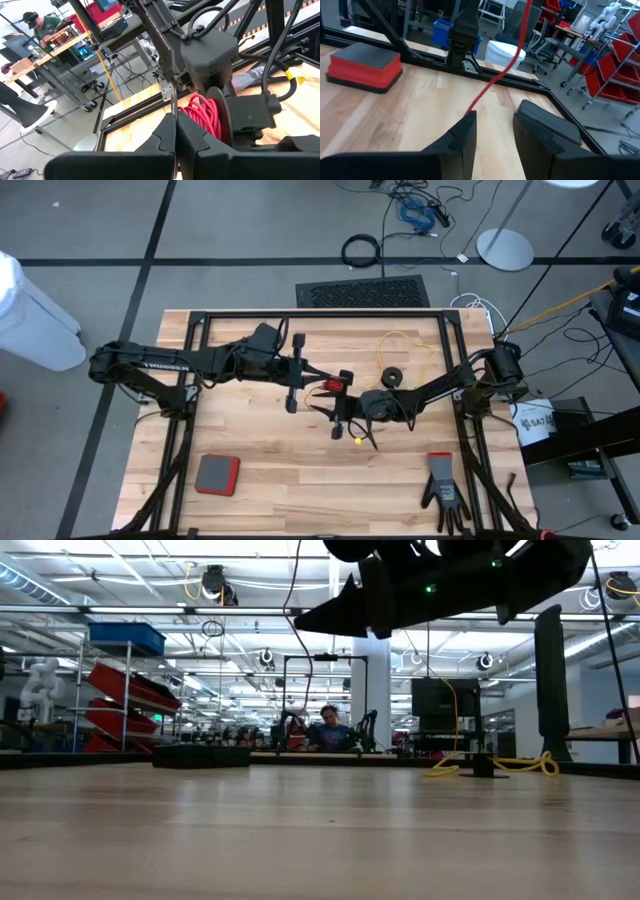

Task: Coil cords
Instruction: Coil the red wire onto the black spool

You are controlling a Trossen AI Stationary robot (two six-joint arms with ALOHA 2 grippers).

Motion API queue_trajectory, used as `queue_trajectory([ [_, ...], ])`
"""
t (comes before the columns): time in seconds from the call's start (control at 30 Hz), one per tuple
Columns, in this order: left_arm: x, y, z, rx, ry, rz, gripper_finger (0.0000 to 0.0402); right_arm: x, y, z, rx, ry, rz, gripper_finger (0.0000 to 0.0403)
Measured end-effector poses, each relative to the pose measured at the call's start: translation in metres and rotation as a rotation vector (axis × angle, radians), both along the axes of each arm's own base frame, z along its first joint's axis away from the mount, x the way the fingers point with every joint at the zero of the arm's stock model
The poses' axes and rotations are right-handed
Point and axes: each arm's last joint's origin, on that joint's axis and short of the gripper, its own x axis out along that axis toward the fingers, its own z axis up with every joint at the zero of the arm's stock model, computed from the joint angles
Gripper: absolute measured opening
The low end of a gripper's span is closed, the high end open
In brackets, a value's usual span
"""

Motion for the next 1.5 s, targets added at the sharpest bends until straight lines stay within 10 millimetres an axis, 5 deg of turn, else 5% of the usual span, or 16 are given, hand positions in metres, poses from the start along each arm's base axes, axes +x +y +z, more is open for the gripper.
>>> queue_trajectory([
  [1.5,0.001,-0.007,0.007,-0.039,-0.069,-0.062,0.0001,0.004,-0.016,0.005,0.178,-0.065,0.146,0.0113],
])
